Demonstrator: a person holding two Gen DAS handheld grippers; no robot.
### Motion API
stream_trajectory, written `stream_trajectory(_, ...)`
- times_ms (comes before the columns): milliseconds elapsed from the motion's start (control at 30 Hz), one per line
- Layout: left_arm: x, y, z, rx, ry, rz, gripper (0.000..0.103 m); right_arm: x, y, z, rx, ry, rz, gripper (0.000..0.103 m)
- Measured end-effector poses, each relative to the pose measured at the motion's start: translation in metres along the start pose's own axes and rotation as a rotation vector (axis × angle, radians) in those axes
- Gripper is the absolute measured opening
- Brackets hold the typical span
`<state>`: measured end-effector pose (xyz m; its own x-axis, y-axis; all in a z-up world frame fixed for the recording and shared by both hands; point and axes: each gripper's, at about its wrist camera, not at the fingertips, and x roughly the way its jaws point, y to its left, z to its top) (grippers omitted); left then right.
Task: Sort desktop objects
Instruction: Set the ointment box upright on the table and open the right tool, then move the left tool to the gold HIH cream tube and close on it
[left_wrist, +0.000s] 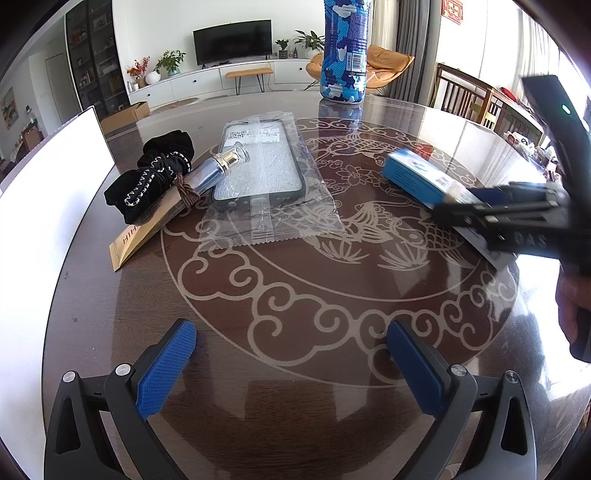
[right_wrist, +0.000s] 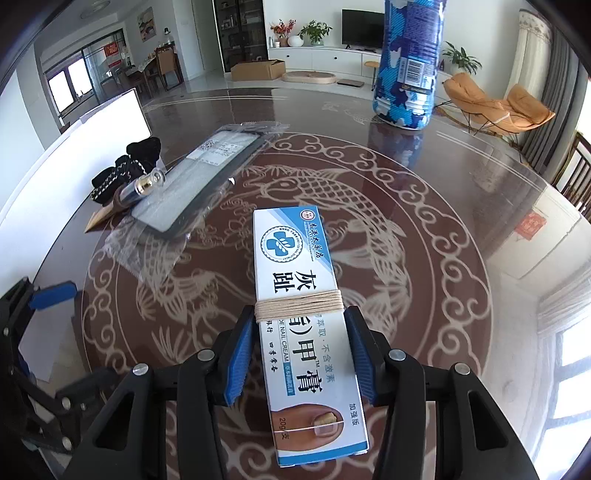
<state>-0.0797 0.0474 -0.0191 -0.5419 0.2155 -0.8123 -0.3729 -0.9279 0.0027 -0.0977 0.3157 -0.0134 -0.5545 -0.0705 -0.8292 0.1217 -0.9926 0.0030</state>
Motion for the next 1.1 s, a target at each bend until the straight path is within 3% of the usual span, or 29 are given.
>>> stream_trajectory(233,0.0,0.0,0.0,0.0,0.0,0.0,0.103,-0.06,-0.004,-0.094,0.028,-0.06,-0.031,0.049)
stream_trajectory(367,0.0,0.0,0.0,0.0,0.0,0.0,0.103,-0.075,0.002,-0.117,0.04,-0.084,-0.033,0.049)
stream_trajectory(667,0.0,0.0,0.0,0.0,0.0,0.0,0.103,-0.08,-0.01,-0.12,0.129,-0.097,-0.014,0.054)
stream_trajectory(867,0.0,0.0,0.0,0.0,0.0,0.0,0.103,-0.078,-0.001,-0.119,0.092,-0.084,-0.032,0.065)
stream_trajectory(1100,0.0,0.001,0.001,-0.003,-0.002,-0.004,0.103,-0.076,0.002,-0.119,0.076,-0.077,-0.035,0.069)
